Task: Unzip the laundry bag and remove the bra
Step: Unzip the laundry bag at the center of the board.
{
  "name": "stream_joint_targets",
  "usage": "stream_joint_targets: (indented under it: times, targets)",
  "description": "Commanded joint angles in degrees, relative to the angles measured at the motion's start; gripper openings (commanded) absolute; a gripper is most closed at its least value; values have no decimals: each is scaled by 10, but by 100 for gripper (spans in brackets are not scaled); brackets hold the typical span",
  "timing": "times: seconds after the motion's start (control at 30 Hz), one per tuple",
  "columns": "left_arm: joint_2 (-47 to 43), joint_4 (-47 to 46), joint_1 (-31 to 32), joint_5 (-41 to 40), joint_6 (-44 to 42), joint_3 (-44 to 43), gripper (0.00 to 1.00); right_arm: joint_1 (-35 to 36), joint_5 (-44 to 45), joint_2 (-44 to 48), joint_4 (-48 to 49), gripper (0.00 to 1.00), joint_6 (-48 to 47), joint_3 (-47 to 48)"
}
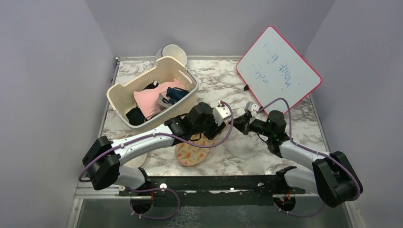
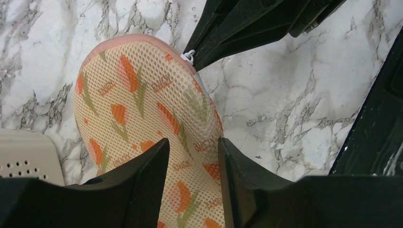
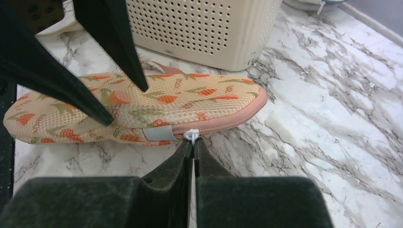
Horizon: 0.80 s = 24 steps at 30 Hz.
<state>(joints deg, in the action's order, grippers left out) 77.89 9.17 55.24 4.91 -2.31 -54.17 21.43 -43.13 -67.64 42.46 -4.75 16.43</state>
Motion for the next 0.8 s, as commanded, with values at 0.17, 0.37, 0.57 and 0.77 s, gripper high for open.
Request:
stream_joint_targets:
  times: [0.17, 0.37, 0.57, 0.77]
  targets:
    - [4, -65, 7, -11, 82, 14, 57, 4, 5, 49, -139, 1, 21, 41]
    - [42, -82, 12, -49, 108, -5, 52, 5, 8, 82, -154, 1, 13, 24]
    - [61, -81, 13, -46, 103, -22, 32, 5, 9, 108, -175, 1, 5, 24]
    - [72, -80, 15, -31, 92, -38, 29, 6, 11, 109, -193, 1, 2, 25]
